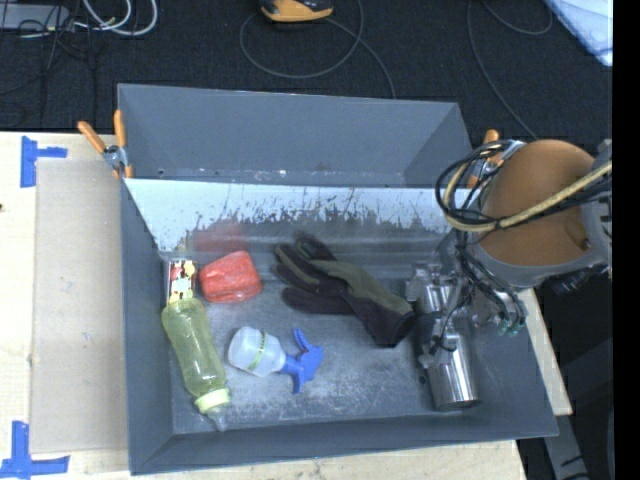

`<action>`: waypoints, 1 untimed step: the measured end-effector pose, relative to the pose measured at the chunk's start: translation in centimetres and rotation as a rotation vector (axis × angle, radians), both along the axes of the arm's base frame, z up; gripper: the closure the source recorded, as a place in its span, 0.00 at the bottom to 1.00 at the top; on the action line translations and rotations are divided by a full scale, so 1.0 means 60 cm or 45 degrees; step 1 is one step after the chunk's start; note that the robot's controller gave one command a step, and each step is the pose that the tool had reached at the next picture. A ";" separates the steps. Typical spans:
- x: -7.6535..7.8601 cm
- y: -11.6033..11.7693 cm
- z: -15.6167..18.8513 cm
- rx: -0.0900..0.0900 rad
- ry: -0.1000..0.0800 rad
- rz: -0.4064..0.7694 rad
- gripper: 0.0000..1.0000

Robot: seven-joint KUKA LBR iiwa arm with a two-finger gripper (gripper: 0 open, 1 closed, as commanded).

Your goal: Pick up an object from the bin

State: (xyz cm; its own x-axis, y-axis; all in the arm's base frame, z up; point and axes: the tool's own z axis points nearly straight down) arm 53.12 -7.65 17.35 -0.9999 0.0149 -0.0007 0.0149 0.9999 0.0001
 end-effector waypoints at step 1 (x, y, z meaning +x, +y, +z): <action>0.053 -0.003 -0.021 0.001 -0.002 0.186 0.00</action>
Offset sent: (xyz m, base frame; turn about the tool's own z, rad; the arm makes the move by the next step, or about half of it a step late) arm 0.0372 0.0234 -0.0907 -0.4476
